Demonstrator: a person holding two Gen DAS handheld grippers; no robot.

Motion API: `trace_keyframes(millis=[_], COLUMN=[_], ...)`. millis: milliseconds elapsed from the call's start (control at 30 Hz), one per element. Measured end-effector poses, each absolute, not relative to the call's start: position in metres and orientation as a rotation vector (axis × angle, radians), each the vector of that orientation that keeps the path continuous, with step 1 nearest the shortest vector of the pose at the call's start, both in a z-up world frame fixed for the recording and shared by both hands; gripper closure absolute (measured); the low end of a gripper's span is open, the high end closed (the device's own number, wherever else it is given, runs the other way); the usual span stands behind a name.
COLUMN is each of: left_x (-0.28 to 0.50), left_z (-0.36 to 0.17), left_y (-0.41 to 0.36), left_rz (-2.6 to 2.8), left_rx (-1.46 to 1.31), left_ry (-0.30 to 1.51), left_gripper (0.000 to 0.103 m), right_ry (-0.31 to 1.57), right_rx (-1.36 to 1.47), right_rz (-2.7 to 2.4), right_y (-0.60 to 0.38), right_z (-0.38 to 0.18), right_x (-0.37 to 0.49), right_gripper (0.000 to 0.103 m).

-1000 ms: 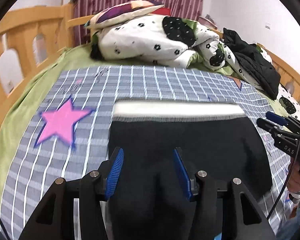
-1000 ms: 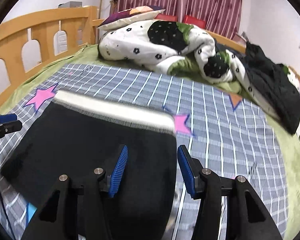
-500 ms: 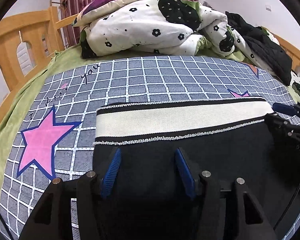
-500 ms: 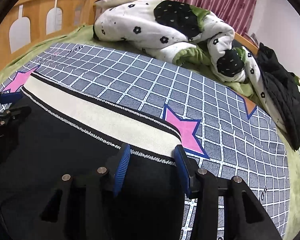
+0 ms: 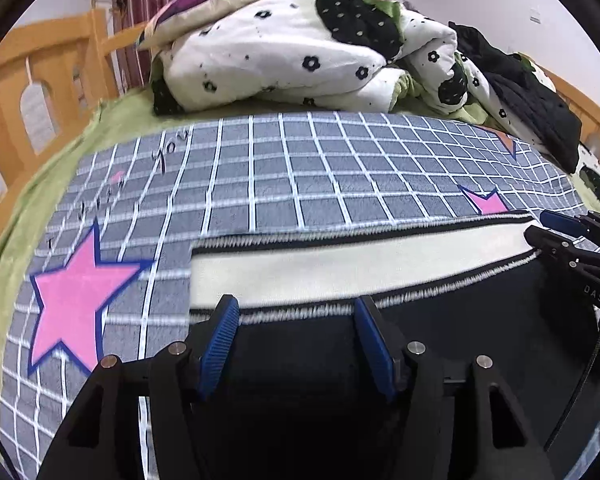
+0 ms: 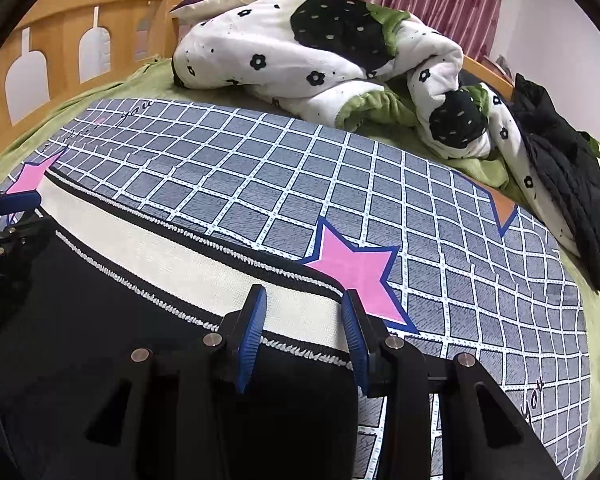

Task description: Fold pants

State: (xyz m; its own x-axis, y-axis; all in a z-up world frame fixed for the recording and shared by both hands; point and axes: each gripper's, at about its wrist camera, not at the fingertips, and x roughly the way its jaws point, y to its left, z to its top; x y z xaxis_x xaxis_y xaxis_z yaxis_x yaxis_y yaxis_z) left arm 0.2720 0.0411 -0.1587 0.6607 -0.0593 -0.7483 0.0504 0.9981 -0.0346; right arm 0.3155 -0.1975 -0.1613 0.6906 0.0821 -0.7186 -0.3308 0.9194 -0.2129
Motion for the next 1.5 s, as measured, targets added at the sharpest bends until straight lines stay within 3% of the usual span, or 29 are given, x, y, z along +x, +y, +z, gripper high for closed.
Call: trace_keyframes(millis=[233,467,733,1100,1167,1200,1267,1367,1500], left_x=[0.195,0.115,0.078,0.053,0.053,0.051,0.044,0.056,0.048], left_z=[-0.164,-0.170,-0.173,-0.199,-0.196,-0.190,-0.180,-0.205,-0.194], left_y=[0.040,0.050,0.071,0.047,0.044,0.043,0.043,0.051,0.058], left_rz=[-0.140,-0.116,-0.120,-0.105,-0.086,-0.114,-0.113,-0.125,-0.156], left_rx=[0.006,-0.025,-0.058,0.264,0.285,0.261,0.243,0.199,0.165], left_ry=[0.946,0.949,0.980,0.985,0.936,0.905,0.845,0.968,0.945], left_gripper=[0.045,0.042,0.040,0.041,0.065,0.087,0.088,0.087,0.082], right_ry=[0.867,0.846,0.855,0.844,0.839,0.838,0.830,0.826,0.833], right_rx=[-0.259,-0.330,-0.263,-0.292,-0.306,-0.313,-0.327,-0.332,-0.333], right_rz=[0.287,0.288,0.251,0.224,0.228,0.226,0.224,0.228,0.232], right_y=[-0.215,-0.219,-0.237,-0.237,-0.235,-0.234,-0.232,-0.233,-0.233], right_z=[-0.139,-0.157,-0.166,-0.163,-0.166,-0.167,-0.169,-0.169,-0.173], right_x=[0.269,0.178,0.143,0.134,0.134,0.134,0.133,0.131,0.130], right_gripper=[0.063,0.062,0.061,0.061,0.061,0.061,0.061,0.061,0.059])
